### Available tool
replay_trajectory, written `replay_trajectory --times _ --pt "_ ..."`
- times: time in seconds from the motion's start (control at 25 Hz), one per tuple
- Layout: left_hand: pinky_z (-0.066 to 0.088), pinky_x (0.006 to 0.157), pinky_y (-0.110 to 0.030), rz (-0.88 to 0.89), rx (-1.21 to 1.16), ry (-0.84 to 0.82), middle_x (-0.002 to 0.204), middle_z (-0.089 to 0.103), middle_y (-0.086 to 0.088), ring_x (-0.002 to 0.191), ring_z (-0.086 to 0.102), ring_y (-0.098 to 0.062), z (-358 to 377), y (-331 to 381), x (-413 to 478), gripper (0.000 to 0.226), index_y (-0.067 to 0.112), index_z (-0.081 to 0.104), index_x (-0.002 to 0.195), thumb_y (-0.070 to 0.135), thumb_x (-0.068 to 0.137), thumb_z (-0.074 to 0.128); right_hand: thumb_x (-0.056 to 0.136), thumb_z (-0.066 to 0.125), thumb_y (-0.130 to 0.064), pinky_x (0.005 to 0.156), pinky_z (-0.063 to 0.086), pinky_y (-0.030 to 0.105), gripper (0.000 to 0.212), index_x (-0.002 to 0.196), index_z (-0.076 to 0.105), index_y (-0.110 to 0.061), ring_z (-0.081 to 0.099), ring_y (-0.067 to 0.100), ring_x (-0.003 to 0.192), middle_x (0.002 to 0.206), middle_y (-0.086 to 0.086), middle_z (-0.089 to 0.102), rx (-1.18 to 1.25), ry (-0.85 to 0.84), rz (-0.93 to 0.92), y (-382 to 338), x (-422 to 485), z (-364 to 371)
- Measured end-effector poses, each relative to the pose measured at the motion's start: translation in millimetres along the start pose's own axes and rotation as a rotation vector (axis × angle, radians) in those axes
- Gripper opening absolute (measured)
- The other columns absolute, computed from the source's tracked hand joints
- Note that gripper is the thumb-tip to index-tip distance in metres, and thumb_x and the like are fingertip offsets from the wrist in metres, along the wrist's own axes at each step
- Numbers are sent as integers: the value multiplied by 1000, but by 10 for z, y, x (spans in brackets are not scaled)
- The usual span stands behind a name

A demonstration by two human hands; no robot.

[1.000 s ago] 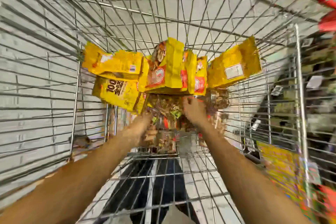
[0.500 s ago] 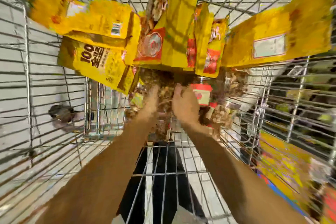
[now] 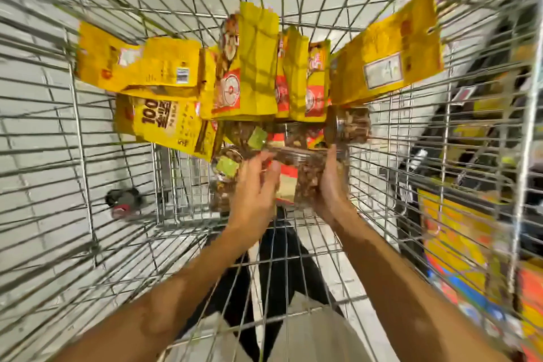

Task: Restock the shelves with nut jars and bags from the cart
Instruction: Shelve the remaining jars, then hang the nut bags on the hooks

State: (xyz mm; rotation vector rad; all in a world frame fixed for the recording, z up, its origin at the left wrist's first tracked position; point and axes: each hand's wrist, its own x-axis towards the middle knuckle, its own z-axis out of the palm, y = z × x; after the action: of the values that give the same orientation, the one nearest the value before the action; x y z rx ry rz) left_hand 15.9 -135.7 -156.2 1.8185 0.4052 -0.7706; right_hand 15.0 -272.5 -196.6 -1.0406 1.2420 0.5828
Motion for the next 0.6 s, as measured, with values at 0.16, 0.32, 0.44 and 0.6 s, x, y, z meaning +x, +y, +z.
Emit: replay_trajectory --times 0.16,0.32,0.44,0.6 --pt "43 66 -15 -281 -124 161 97 65 -2 81 60 -9 32 -39 539 36 10 58 116 37 98 42 86 9 -72 93 47 54 79 126 56 -22 61 30 111 120 10 65 129 20 -6 -28 150 -327" --pt "42 102 -39 -436 -121 -78 126 59 -16 117 55 -28 449 -160 1108 91 3 51 127 74 70 55 87 6 -72 54 56 39 84 83 75 -24 72 25 75 87 5 75 278 49 -14 -57 267 -554" --pt "45 94 -29 -397 -83 4 116 65 -13 111 60 -25 765 -296 1311 65 2 64 107 58 74 69 88 6 -71 50 55 37 83 84 74 -22 72 25 71 83 5 75 302 40 -6 -61 321 -594" --pt "44 84 -24 -403 -64 93 108 67 -7 102 61 -22 588 -353 1262 63 6 64 107 58 72 70 87 7 -72 58 57 34 83 103 69 -19 71 24 79 87 6 75 275 45 -19 -141 230 -542"
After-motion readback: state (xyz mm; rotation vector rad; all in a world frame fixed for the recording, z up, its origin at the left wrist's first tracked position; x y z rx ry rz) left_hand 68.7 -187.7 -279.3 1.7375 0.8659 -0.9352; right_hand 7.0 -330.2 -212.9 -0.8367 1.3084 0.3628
